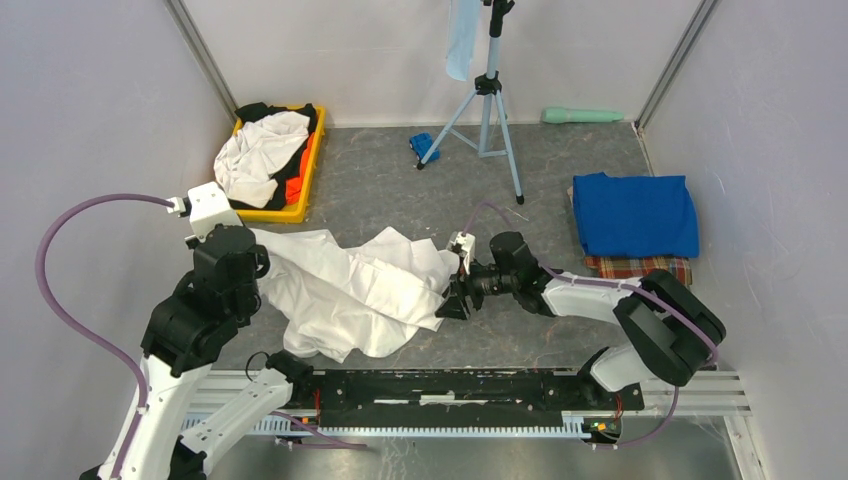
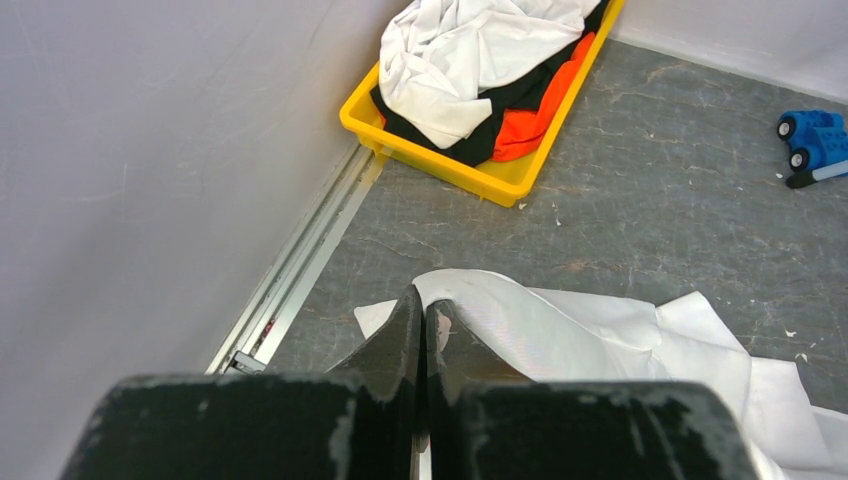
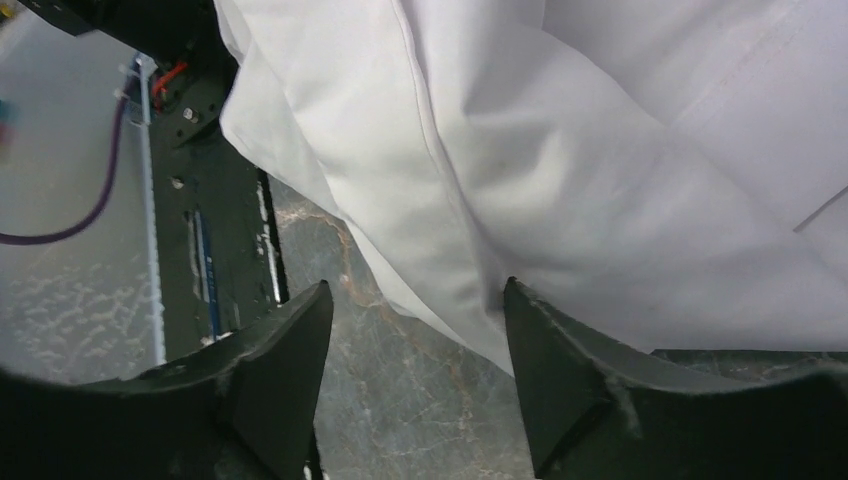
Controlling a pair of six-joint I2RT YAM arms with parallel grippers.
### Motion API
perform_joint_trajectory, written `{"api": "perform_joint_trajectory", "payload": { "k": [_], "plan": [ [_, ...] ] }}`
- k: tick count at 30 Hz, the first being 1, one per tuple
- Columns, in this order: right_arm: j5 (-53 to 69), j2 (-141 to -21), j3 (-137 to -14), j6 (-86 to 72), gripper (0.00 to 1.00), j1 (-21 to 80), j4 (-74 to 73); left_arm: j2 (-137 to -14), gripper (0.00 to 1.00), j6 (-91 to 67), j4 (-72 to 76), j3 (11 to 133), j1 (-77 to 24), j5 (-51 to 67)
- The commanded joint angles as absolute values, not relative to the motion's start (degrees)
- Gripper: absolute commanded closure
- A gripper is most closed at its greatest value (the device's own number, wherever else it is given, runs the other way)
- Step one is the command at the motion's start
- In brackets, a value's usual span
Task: Fold and stack the mixed laundry pile
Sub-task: Flatten out the shirt at the center of the board.
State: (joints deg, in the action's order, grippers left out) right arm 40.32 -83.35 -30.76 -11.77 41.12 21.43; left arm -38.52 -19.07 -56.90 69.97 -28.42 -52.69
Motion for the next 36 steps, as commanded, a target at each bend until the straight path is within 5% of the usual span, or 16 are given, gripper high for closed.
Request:
{"api": "perform_joint_trajectory", "payload": {
  "k": [1, 3, 8, 14, 22, 27, 32, 36],
  "plan": [
    [40.4, -86.3, -33.5, -9.2, 0.25, 40.9, 20.3, -38.6, 0.98, -15.3, -53.9, 70.3, -28.4, -54.9],
    [41.1, -87.8, -34.2, -9.6, 0.28, 40.9, 20.6, -38.7, 0.98, -15.3, -53.7, 70.3, -28.4, -54.8],
    [40.7, -87.2, -33.8, -9.6, 0.55, 40.9, 20.2, -38.8, 0.98, -15.4, -53.6, 70.3, -28.5, -54.2],
    [37.7, -83.7, -34.6, -8.9, 1.0, 40.9, 15.6, -39.1, 0.98, -15.2, -52.8, 70.2, -28.4, -53.4],
    [26.4, -80.1, -41.9, -14.7, 1.0, 37.7, 9.3, -42.8, 0.98, -12.0, -41.4, 71.2, -28.4, -39.7],
    [15.2, -83.8, -60.8, -16.1, 1.0, 29.3, -3.6, -56.9, 0.98, -8.9, -33.1, 78.8, -28.2, -30.9],
    [6.2, -92.9, -91.9, -14.7, 1.0, 22.0, -17.1, -77.2, 0.98, -6.8, -33.5, 101.0, -23.3, -21.0],
    [6.6, -105.1, -125.6, -13.6, 1.0, 17.3, -25.5, -96.2, 0.98, -11.1, -41.4, 135.5, -13.3, -6.0]
  ]
}}
